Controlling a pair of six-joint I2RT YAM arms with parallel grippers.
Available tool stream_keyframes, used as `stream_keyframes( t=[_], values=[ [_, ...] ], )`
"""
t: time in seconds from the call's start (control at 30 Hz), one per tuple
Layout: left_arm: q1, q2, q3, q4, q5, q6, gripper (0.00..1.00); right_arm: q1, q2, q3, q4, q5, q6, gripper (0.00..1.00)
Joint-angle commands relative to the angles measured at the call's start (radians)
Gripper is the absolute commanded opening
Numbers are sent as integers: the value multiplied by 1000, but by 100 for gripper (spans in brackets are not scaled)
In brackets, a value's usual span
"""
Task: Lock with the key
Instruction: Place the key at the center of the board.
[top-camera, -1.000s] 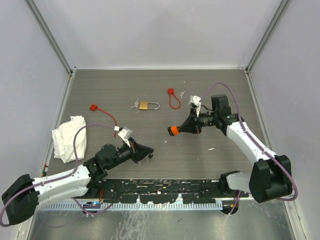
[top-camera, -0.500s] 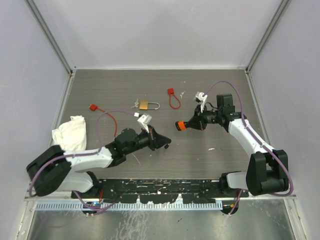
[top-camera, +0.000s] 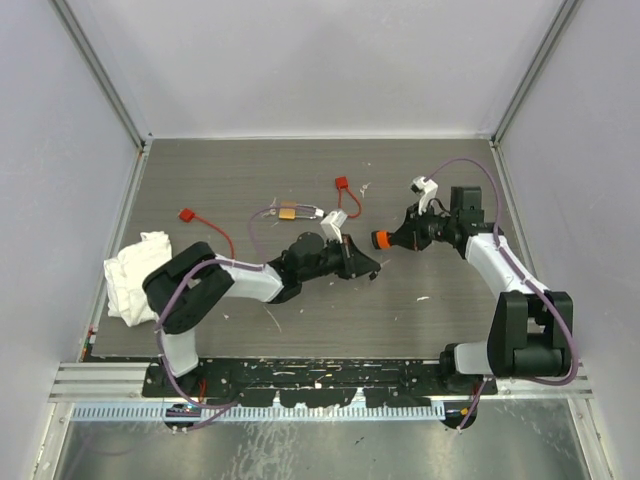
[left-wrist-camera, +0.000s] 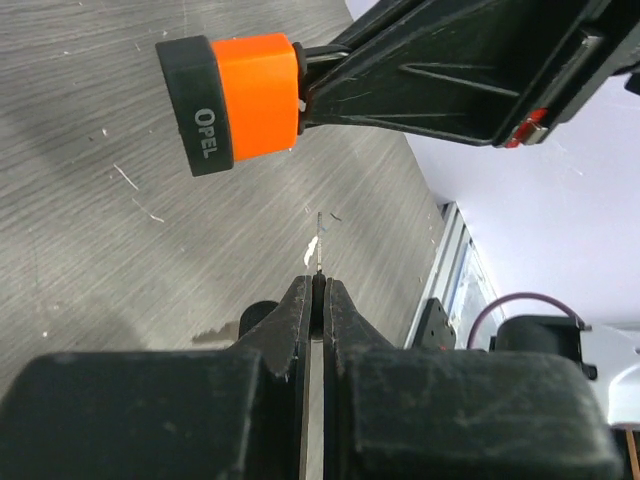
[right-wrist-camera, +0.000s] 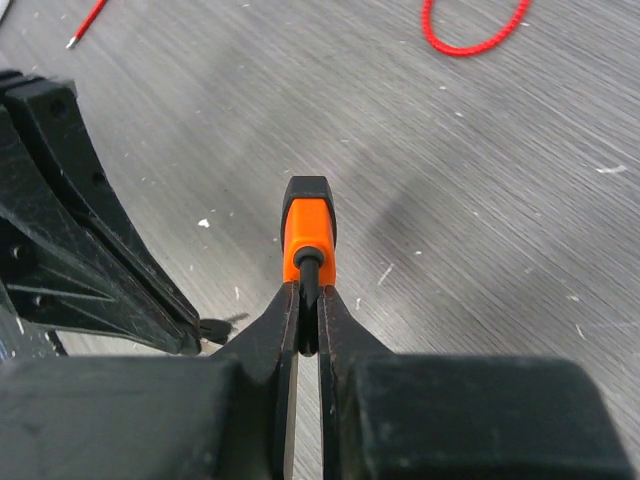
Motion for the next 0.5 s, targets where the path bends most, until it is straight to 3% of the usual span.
stream_keyframes(
  t=[0.0,0.47],
  values=[
    [-4,53,98,58,-45,-24,0,-30,7,30,111,53,104,1],
    [-8,298,359,10,-194,-75,0,-124,129,-46,350,78,450,2]
  ],
)
